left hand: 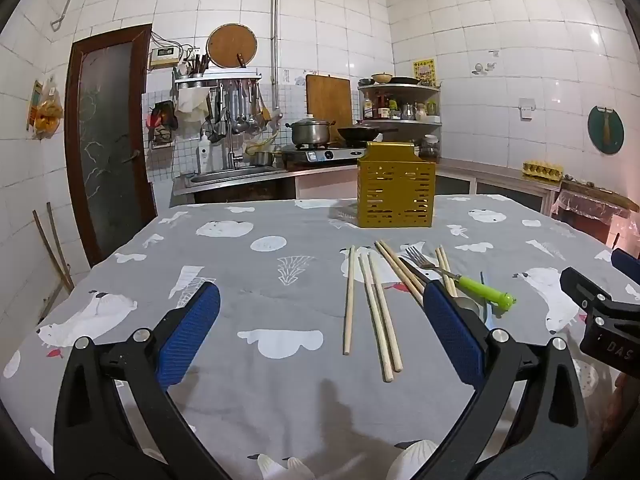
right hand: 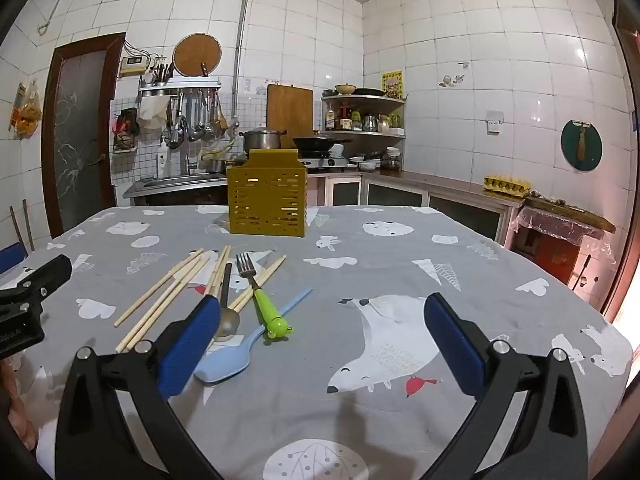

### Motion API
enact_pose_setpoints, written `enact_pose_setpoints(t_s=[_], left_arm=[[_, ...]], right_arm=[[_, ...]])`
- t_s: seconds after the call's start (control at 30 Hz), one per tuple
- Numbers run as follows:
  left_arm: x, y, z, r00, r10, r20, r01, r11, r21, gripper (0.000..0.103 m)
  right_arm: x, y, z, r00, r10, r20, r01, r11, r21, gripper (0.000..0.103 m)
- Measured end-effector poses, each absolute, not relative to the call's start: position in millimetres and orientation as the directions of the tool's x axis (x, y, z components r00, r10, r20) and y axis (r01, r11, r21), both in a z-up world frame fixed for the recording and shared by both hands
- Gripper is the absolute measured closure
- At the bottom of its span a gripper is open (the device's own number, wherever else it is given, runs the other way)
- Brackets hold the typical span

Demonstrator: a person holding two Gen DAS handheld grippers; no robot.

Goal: Organize utensils

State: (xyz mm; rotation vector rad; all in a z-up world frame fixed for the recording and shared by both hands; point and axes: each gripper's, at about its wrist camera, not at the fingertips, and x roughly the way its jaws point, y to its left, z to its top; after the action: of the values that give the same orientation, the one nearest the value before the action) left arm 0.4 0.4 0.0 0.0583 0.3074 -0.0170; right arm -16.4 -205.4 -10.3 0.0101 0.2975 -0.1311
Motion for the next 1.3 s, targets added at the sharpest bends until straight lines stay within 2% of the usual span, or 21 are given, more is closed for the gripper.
enact_pose_setpoints(t_s=[0.33, 1.3], left_arm=[[1, 14, -6, 0.949, -0.025, -0.313, 0.031, 0.999, 0.015, 0.005], [2, 6, 0, 0.948, -0.018, -0.317, 0.027, 0.999, 0.024, 0.005]], right_arm=[[-17, -208, -9, 0.948, -0.133, -0.289, 0.136, 0.991, -0.009, 0.004], [-22, -208, -8, 0.949, -0.149, -0.279, 0.155, 0.988, 0.001, 0.004]])
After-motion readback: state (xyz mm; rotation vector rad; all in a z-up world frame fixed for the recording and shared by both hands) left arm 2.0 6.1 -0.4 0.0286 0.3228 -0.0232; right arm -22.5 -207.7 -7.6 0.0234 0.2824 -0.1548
